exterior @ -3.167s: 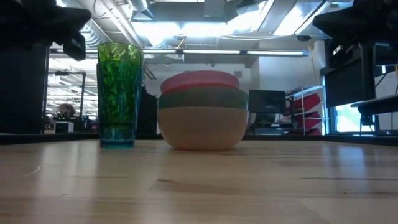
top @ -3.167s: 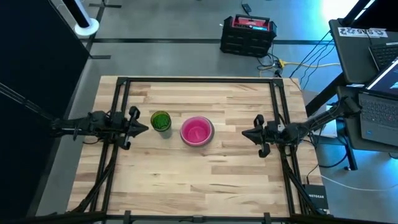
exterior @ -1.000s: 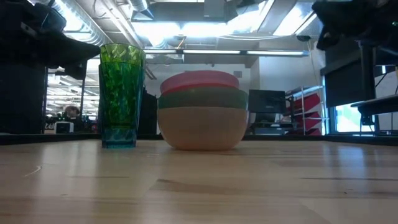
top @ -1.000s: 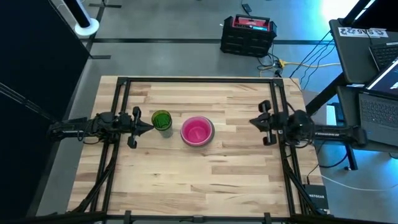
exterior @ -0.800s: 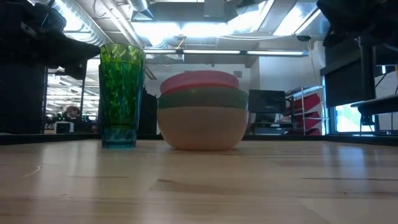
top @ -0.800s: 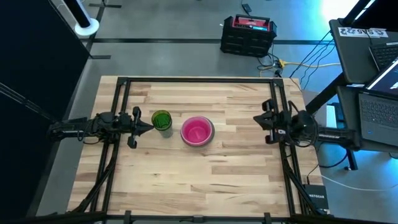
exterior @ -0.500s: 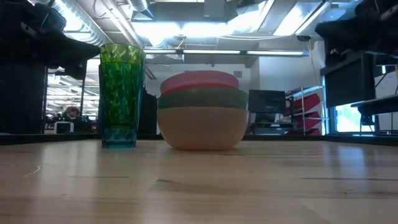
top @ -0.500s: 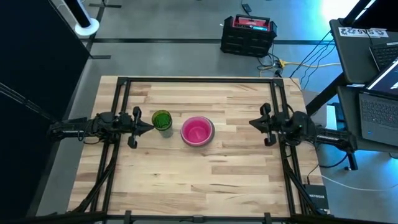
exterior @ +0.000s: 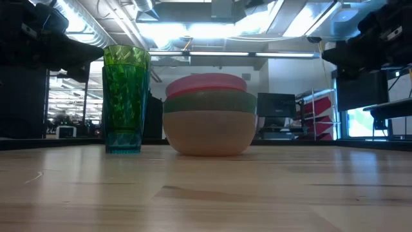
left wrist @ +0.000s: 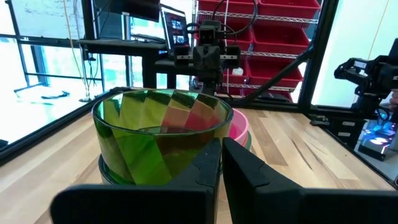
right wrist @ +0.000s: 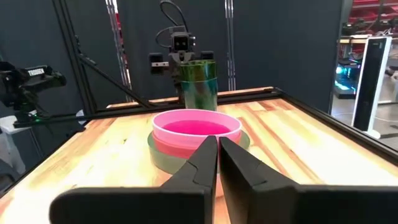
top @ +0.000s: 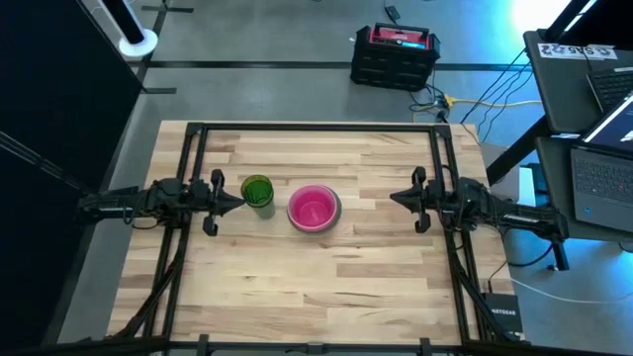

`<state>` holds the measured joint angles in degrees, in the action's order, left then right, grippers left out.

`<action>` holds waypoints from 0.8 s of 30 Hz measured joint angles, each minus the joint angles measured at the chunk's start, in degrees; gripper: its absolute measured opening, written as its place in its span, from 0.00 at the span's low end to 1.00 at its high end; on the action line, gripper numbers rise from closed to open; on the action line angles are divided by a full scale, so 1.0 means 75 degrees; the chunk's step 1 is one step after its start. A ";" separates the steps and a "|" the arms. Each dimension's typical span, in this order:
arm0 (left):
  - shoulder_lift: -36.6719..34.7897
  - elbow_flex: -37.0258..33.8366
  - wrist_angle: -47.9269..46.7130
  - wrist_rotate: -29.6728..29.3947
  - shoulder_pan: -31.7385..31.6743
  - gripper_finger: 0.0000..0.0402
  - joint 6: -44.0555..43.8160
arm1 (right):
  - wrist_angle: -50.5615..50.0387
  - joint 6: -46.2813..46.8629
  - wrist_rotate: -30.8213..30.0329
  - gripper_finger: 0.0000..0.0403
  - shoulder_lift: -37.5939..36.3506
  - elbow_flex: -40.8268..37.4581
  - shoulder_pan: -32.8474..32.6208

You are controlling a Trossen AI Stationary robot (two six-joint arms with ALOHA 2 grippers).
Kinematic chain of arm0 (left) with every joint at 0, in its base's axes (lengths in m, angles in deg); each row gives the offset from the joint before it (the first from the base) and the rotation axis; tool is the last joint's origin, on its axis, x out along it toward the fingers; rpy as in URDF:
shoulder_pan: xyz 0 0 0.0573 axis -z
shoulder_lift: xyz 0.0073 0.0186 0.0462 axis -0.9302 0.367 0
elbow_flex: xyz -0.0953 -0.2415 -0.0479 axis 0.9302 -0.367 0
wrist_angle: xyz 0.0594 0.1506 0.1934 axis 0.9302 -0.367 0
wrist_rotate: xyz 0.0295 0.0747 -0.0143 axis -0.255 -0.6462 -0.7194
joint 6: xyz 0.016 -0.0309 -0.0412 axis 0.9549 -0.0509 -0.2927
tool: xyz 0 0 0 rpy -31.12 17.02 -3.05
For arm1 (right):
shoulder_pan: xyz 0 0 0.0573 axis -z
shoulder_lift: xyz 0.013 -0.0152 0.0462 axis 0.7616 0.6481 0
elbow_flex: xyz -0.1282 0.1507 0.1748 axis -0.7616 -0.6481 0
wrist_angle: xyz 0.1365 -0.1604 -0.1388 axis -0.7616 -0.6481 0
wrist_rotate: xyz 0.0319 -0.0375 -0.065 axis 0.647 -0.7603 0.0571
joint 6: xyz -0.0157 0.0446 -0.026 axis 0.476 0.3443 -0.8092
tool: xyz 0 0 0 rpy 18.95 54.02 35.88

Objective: Nest bowls inside each other
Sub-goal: Return to Home Position

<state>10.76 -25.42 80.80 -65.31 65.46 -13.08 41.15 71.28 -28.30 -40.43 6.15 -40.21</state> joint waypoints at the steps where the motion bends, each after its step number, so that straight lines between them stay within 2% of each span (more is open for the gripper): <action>1: -0.0001 0.0000 0.0001 0.0000 0.0000 0.00 0.0000 | -0.0002 -0.0001 -0.0002 0.00 0.0010 0.0000 -0.0001; 24: -0.0003 0.0000 -0.0002 0.0000 0.0000 0.00 -0.0002 | -0.0011 -0.0012 -0.0064 0.00 0.0015 0.0003 0.0000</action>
<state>10.74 -25.42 80.78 -65.31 65.46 -13.09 41.07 71.19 -28.78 -40.32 6.17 -40.21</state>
